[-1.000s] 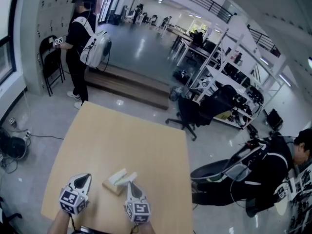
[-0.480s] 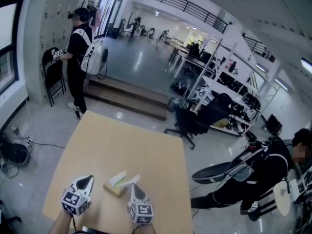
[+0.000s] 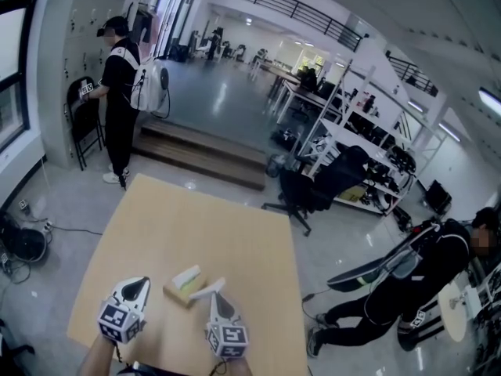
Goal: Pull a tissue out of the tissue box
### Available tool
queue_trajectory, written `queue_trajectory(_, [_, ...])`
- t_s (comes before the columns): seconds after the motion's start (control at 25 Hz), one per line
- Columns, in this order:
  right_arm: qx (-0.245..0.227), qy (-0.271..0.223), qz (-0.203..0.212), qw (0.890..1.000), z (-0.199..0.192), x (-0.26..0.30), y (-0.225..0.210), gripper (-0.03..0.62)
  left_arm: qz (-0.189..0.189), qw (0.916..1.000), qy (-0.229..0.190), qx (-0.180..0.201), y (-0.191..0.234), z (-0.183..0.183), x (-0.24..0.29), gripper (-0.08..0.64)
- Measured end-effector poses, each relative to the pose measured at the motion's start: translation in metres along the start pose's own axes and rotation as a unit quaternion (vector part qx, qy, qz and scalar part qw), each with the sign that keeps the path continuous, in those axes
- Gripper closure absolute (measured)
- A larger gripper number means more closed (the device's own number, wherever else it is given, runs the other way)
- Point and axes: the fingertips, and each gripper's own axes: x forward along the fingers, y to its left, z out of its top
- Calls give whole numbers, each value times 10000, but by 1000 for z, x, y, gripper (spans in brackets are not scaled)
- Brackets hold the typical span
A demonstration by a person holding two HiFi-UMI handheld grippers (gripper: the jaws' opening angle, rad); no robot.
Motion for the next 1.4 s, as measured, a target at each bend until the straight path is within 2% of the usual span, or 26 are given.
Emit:
queue_trajectory(0.32, [58,-24,55,10000,-6,-21,-1,589,47,10000,47,5,-14,-9,-13,552])
queue_trajectory(0.72, [175,-155,-47,9997,1,-47,6,589,-66,10000,33,34,-22,-2,-28,552])
queue_trajectory(1.0, [399,-335,-68,9986,5,-72,17,589,-164,9995,-54,277,-21,0,-49,552])
queue_trajectory(1.2, [307,-399,-33,9987,1,-87,30,589,-238,9993,-102,258,-24,1,-66,552])
queue_trajectory(1.4, [278,-361,-194,9988,2,-95,27,589,-321,9992,-82,222,-28,10,-68,552])
